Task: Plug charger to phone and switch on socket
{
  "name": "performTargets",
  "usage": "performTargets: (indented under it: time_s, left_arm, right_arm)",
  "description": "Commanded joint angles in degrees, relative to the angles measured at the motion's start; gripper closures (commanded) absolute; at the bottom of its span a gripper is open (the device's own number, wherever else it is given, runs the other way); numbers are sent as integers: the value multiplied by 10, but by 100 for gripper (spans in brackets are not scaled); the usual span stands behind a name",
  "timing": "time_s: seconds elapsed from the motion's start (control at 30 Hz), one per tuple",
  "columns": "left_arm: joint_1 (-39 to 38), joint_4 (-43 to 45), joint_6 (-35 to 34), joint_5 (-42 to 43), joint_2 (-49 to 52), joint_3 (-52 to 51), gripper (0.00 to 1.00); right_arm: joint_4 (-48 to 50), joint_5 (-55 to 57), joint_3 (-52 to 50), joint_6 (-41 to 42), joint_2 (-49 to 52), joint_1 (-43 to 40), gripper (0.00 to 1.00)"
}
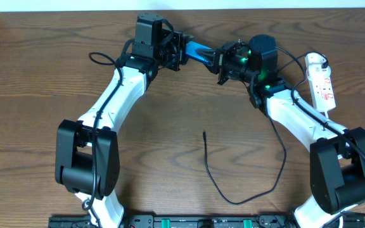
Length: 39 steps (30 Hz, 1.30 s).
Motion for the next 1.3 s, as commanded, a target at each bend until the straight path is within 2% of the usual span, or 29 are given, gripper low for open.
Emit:
performTargets:
  time_s: [0.0,0.07,0.27,0.3,0.33,0.37,0.43,0.5,0.57,0.6,0.77,0.93,1.03,1.17,1.27]
  left_arm:
    - [-1,2,1,-3,-9,0,81]
    - [-1,2,1,-3,-9,0,92]
    - [-1,2,1,-3,-9,0,93]
    - [-1,2,1,-3,-9,0,93]
    - [-1,2,1,-3,-9,0,93]
    - [-1,2,1,-3,-9,0,93]
    - [-1,2,1,-3,-9,0,93]
    - [0,2,1,-3,-9,0,93]
    - [2,2,1,-3,-9,0,93]
    - [4,2,1,-3,-9,0,93]
    - [25,-2,19,5,-9,0,93]
    - [66,-3,83,99,-9,0,93]
    - [99,-3,146,184,-9,0,93]
    - [141,-11,277,304,-9,-1,93]
    - [163,-47,368,346,-9,-1,93]
  right_arm:
    - [9,-24,13,6,-7,10,98]
    - [9,-24,13,6,-7,10,98]
    - [9,-24,13,6,-7,10,98]
    - [9,-24,13,5,-7,10,95]
    - [9,-24,13,5,-7,10,87]
    - [9,-24,13,5,-7,10,76]
    - [9,-24,13,4,-7,10,40]
    - [9,-24,13,-12,-7,10,18]
    - [11,-24,13,-39,-7,10,4]
    - [13,-24,13,-52,-7,10,1]
    - [48,-32,13,-176,-7,-5,1]
    - [88,-101,13,-281,-7,-36,1]
    - [115,-143,13,-330,-7,-59,2]
    - [122,-177,13,-335,-7,-88,16]
    - [124,-206,13,-337,-7,-102,24]
